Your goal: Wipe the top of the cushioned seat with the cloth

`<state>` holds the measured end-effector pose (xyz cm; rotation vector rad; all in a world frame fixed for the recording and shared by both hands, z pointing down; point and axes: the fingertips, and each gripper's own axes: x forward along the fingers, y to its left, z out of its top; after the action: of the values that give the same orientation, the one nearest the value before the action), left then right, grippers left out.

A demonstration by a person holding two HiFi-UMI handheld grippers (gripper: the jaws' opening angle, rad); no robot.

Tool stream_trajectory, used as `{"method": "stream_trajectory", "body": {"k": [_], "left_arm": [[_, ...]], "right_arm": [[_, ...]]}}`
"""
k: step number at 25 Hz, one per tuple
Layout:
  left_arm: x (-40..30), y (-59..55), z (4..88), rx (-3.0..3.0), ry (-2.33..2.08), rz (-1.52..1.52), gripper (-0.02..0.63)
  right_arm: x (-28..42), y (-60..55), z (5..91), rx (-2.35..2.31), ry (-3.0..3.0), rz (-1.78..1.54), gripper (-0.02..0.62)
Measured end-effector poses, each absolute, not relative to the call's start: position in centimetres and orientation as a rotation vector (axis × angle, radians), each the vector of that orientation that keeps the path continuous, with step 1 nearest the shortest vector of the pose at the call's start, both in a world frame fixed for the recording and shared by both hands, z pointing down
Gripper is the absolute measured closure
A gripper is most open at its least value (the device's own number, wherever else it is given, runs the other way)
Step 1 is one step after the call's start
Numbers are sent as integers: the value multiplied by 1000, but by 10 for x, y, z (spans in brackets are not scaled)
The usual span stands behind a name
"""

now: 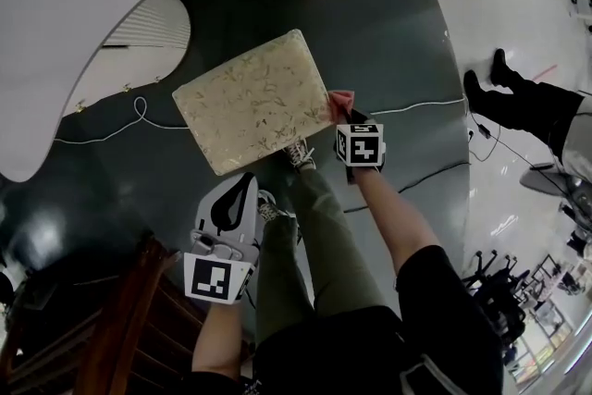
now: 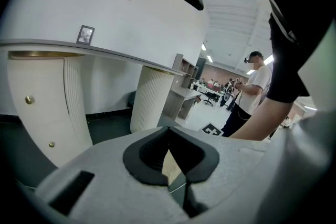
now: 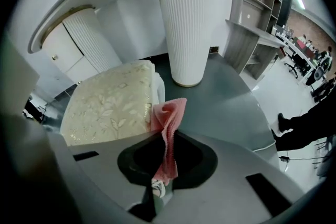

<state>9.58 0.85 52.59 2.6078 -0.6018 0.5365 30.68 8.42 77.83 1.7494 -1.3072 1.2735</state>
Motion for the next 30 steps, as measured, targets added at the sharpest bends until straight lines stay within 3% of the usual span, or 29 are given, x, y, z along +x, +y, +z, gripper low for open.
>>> {"method": "stream_trajectory", "body": {"k": [12,30], "left_arm": [[103,4,517,2646,-572,520,589],[33,34,424,2743,-604,450,589]], "right_arm": [[309,92,752,1856,-1320,1296,568],[234,65,557,2159,-1645,1152,569]]}}
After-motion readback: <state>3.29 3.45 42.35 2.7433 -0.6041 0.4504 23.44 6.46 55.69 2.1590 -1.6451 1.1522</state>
